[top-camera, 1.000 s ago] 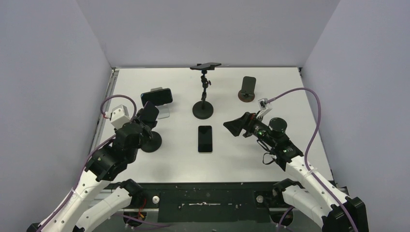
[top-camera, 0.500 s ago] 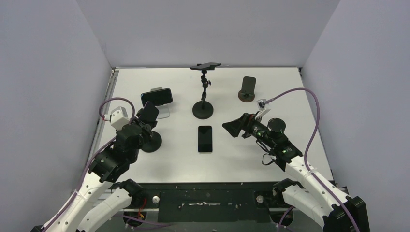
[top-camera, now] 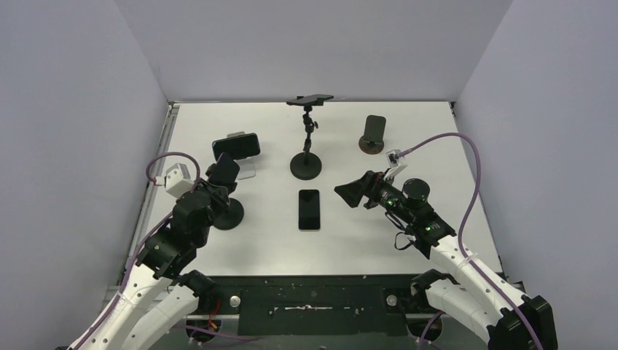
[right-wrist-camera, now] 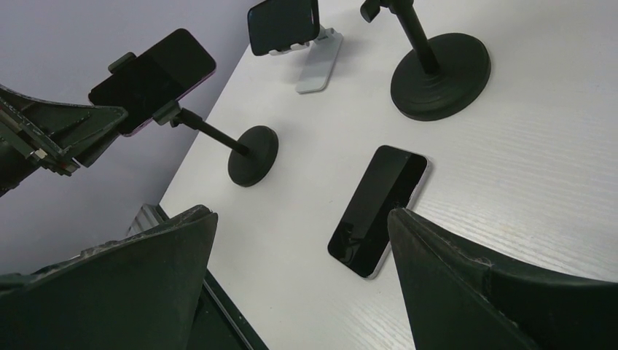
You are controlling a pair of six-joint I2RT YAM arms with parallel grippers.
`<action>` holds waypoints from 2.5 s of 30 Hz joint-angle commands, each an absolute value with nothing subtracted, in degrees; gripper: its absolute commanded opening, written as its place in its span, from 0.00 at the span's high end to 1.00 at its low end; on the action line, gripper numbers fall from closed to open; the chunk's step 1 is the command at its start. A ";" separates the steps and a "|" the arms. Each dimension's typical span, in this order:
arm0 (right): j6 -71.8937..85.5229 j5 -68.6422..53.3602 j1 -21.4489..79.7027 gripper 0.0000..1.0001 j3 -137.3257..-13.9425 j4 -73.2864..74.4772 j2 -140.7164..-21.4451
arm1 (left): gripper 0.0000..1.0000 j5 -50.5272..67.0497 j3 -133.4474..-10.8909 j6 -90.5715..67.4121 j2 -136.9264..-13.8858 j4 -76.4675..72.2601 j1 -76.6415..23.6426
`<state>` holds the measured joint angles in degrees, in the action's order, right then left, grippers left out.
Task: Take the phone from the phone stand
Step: Move the phone stand with the phone to the center of the board.
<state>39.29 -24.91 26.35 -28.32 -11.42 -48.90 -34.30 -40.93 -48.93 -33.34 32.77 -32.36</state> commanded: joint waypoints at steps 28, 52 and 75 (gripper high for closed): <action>36.82 -22.94 27.60 0.09 -32.30 -10.12 -49.31 | 1.00 -23.14 -40.12 -45.03 -34.84 23.13 -23.74; 27.00 -21.94 27.62 0.09 -39.10 -0.71 -46.75 | 1.00 4.94 -52.96 -32.35 -38.93 15.01 -26.43; 36.18 -36.39 32.71 0.12 -32.25 -27.90 -57.41 | 1.00 25.90 -44.92 -32.98 -40.45 8.59 -26.85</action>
<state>34.15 -36.86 29.85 -31.75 -17.54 -55.09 22.76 -44.56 -33.36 -42.52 20.08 -26.68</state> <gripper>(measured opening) 0.885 0.101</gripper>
